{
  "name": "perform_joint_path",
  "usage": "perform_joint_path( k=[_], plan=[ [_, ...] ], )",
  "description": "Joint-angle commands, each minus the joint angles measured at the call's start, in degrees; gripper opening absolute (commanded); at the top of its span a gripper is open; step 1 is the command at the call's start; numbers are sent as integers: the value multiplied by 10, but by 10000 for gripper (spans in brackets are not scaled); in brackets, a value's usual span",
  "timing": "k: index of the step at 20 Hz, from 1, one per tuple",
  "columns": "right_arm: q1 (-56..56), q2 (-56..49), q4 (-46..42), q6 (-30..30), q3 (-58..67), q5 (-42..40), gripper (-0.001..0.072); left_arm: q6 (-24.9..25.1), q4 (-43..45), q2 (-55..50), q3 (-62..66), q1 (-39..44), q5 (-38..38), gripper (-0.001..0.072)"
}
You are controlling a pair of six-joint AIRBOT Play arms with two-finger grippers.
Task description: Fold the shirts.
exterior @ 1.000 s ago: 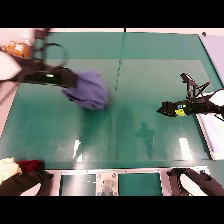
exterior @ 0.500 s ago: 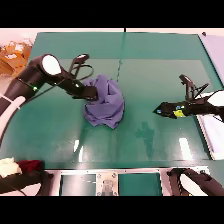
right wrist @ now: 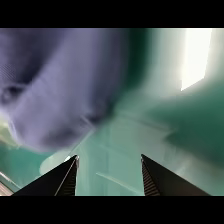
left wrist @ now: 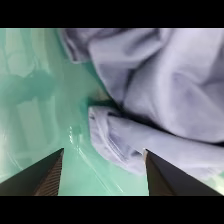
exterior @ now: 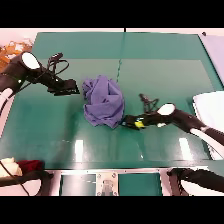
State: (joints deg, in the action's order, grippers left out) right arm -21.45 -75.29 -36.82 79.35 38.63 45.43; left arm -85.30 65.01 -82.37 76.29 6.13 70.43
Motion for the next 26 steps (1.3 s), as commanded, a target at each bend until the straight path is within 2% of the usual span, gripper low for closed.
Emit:
perform_joint_path(
  k=[1,2,3,4,5,7,9,12,14,17,19,23,26],
  plan=[
    [-75,-101,49,-10,66,-50,447,-1,-8,-16,1,-9,-9,579],
    [-74,-116,49,-10,87,-50,415,-1,-8,-18,1,-9,-9,578],
    [-68,-126,48,-10,103,-49,343,-1,-8,-18,1,-9,-10,578],
    [-60,-130,46,-11,114,-49,211,-1,-7,-18,1,-9,-15,579],
    [-47,-130,40,-26,122,-39,27,-1,-7,-18,1,-9,-19,578],
    [-9,-123,6,-35,139,37,22,0,-1,-18,1,-9,-25,579],
    [47,-89,-82,-24,143,121,21,-1,14,-18,1,-9,-37,579],
    [160,-24,-229,22,148,163,20,-2,18,-19,0,-9,-72,579],
    [253,-16,-281,44,165,172,20,-1,-20,-33,-2,-9,-92,578],
    [363,-23,-282,47,176,153,21,4,-83,-85,-2,-5,-99,578],
    [393,-27,-277,40,178,153,21,35,-151,-123,-2,5,-121,578],
    [387,-29,-268,27,178,130,21,106,-296,-173,-2,47,-212,577],
    [382,-29,-247,27,178,103,21,151,-344,-191,-2,99,-214,575]
  ],
)
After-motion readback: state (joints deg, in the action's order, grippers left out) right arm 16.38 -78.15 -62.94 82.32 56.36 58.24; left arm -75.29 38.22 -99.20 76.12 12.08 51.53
